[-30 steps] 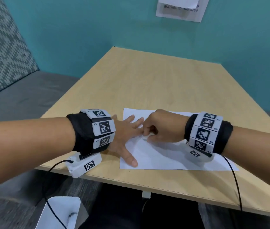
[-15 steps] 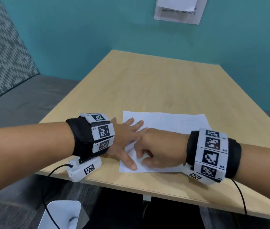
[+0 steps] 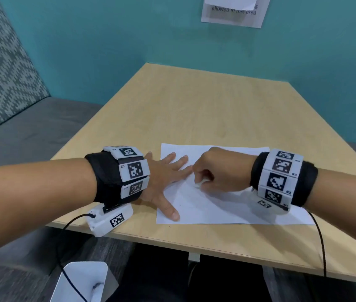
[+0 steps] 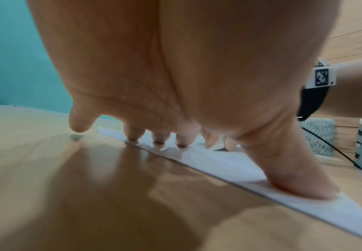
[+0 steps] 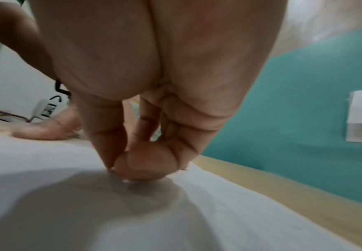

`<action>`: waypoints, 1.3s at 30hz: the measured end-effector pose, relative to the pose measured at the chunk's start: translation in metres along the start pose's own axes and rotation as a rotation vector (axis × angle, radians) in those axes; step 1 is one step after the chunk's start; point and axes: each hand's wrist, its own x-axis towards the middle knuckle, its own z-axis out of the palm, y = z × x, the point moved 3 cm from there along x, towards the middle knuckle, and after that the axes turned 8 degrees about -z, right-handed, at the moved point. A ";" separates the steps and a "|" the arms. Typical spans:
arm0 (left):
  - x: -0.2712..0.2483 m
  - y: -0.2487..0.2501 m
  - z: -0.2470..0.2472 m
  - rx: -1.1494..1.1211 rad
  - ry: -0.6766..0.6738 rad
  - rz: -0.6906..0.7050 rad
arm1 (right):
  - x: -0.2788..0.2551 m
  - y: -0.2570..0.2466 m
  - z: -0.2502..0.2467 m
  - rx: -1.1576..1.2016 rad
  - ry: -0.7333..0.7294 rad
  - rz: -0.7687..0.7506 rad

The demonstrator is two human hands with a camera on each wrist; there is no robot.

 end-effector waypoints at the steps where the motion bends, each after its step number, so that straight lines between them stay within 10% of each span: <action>1: 0.000 0.000 0.000 -0.002 0.001 0.002 | -0.001 -0.010 0.002 0.012 -0.016 -0.031; 39: -0.003 -0.002 -0.002 0.035 -0.018 -0.002 | -0.008 0.003 0.004 0.027 0.006 0.045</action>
